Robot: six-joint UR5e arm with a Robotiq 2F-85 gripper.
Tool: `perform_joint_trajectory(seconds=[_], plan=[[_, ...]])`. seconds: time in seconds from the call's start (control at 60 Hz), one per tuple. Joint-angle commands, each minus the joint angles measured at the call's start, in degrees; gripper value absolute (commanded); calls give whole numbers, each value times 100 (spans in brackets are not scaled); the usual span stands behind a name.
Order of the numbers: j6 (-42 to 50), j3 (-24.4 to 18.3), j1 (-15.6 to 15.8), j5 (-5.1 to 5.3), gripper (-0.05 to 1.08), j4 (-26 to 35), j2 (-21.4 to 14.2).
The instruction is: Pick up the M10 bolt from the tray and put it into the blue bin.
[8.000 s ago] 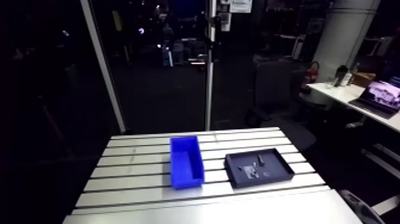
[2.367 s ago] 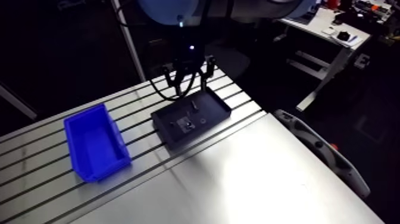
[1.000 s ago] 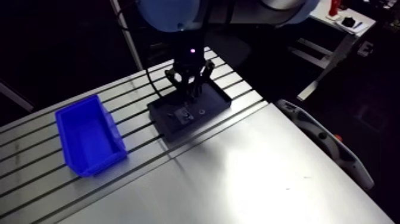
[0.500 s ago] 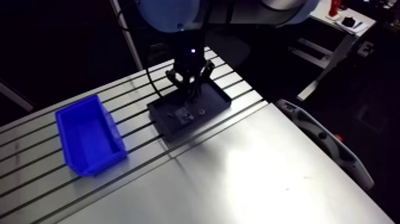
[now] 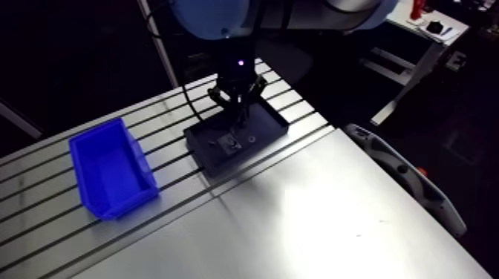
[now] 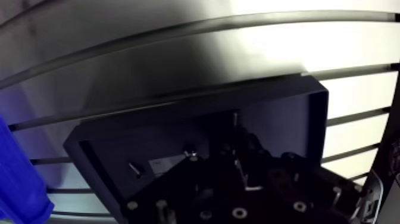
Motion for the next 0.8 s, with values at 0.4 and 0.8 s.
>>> perform_joint_trajectory(seconds=[0.4, 0.8], plan=[[-15, 6, 0, 5, 101, 16, -50], [-201, -11, 1, -73, 107, 283, -222]])
